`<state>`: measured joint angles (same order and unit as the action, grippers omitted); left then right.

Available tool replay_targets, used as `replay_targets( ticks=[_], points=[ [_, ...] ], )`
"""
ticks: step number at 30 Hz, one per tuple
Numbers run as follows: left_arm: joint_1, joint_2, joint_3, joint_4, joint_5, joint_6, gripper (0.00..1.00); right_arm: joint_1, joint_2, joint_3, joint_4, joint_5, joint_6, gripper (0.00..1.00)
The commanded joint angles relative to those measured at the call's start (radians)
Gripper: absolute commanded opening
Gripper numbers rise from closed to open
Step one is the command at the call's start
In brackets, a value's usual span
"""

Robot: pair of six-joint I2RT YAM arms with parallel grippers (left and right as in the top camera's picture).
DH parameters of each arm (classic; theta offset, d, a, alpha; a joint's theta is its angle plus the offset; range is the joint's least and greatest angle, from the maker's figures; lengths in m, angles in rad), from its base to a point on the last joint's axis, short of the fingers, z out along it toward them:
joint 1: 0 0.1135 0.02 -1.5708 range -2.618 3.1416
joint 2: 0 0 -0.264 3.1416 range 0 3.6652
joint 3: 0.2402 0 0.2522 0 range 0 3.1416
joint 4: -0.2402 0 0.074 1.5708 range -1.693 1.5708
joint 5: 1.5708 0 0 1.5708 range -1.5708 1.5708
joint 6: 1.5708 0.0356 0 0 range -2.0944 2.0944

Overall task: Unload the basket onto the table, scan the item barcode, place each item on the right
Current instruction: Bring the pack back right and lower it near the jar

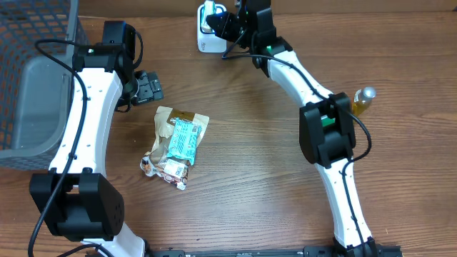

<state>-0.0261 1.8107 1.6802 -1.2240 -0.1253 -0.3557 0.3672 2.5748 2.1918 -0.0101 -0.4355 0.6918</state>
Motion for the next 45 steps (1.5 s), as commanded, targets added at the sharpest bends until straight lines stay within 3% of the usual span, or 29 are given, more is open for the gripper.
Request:
replay_targets(
  ticks=[1, 8, 15, 20, 26, 27, 33, 37, 45],
  points=[
    [-0.007, 0.001, 0.016, 0.001, -0.013, 0.012, 1.00, -0.002, 0.027, 0.012, 0.024, 0.107, 0.080, 0.05],
    [-0.007, 0.001, 0.016, 0.001, -0.013, 0.012, 0.99, -0.002, 0.027, 0.012, 0.034, 0.106, 0.097, 0.04],
    [-0.007, 0.001, 0.016, 0.001, -0.013, 0.012, 0.99, -0.062, -0.021, 0.015, 0.028, -0.184, 0.098, 0.04],
    [-0.007, 0.001, 0.016, 0.001, -0.013, 0.012, 1.00, -0.129, -0.116, 0.015, -0.209, -0.319, 0.066, 0.04],
    [-0.007, 0.001, 0.016, 0.002, -0.013, 0.012, 1.00, -0.157, -0.212, 0.015, -0.729, -0.347, -0.217, 0.04],
    [-0.007, 0.001, 0.016, 0.001, -0.013, 0.012, 1.00, -0.157, -0.222, 0.015, -0.950, -0.293, -0.337, 0.04],
    [-0.007, 0.001, 0.016, 0.002, -0.013, 0.012, 1.00, -0.132, -0.222, 0.002, -1.329, 0.128, -0.467, 0.04],
    [-0.007, 0.001, 0.016, 0.001, -0.013, 0.012, 1.00, -0.119, -0.222, -0.034, -1.439, 0.345, -0.473, 0.04],
    [-0.007, 0.001, 0.016, 0.001, -0.013, 0.012, 1.00, -0.126, -0.222, -0.141, -1.477, 0.496, -0.427, 0.04]
  ],
)
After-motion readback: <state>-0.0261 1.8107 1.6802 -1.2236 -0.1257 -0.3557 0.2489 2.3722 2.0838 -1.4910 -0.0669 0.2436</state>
